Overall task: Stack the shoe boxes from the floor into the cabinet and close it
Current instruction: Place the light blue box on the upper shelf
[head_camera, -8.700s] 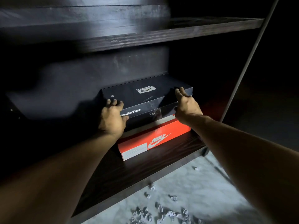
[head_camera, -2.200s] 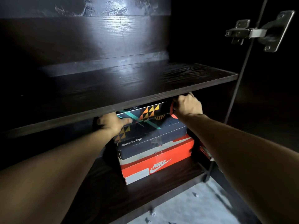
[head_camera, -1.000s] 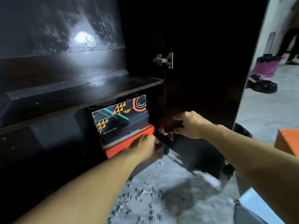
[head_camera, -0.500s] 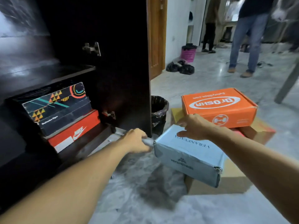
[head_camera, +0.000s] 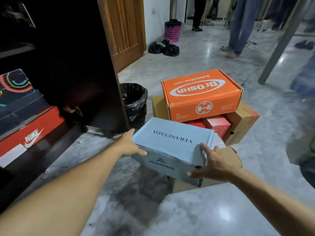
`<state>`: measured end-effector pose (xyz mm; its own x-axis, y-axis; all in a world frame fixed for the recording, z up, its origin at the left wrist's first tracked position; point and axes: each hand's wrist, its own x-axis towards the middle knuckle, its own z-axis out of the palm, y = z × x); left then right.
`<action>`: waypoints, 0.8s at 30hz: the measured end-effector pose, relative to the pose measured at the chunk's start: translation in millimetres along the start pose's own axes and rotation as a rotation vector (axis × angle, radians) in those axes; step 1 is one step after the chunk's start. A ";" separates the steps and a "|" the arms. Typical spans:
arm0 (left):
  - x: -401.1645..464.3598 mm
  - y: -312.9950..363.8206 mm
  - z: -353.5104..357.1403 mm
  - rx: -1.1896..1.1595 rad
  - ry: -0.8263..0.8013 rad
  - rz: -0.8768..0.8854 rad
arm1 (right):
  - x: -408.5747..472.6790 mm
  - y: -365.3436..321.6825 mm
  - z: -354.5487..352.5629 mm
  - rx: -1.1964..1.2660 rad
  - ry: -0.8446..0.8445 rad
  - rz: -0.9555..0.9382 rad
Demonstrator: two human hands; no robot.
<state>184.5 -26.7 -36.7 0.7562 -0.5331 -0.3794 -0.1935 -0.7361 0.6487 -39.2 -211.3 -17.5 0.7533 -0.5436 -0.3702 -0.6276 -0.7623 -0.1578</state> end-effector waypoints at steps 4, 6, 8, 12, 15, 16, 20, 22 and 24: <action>3.6 -9.2 7.3 -0.067 -0.014 0.078 | 1.3 -4.2 18.9 0.253 0.061 -0.081; -0.1 -11.8 6.5 -0.113 0.026 0.083 | -2.2 -7.4 20.0 0.311 0.108 -0.094; -4.8 -13.8 2.1 -0.128 0.066 0.080 | -6.9 -9.0 17.2 0.337 0.154 -0.105; -22.1 -15.3 -13.9 -0.080 0.155 0.062 | -23.7 -13.8 2.7 0.381 0.186 -0.106; -38.7 -13.8 -24.2 -0.055 0.264 0.076 | -45.1 -21.0 -18.3 0.278 0.139 -0.126; -43.3 -13.5 -27.7 -0.055 0.279 0.097 | -53.3 -23.2 -25.6 0.263 0.143 -0.129; -70.2 -9.8 -51.4 -0.047 0.288 0.148 | -65.7 -31.3 -38.8 0.282 0.182 -0.158; -83.3 -12.3 -70.4 -0.038 0.270 0.125 | -69.6 -39.9 -45.6 0.302 0.201 -0.213; -99.3 -16.7 -93.4 -0.008 0.254 0.095 | -69.4 -50.8 -54.6 0.332 0.224 -0.279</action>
<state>171.0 77.4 51.8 0.8676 -0.4772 -0.1398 -0.2668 -0.6839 0.6790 -48.9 -154.0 66.2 0.9027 -0.4243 -0.0718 -0.3969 -0.7563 -0.5201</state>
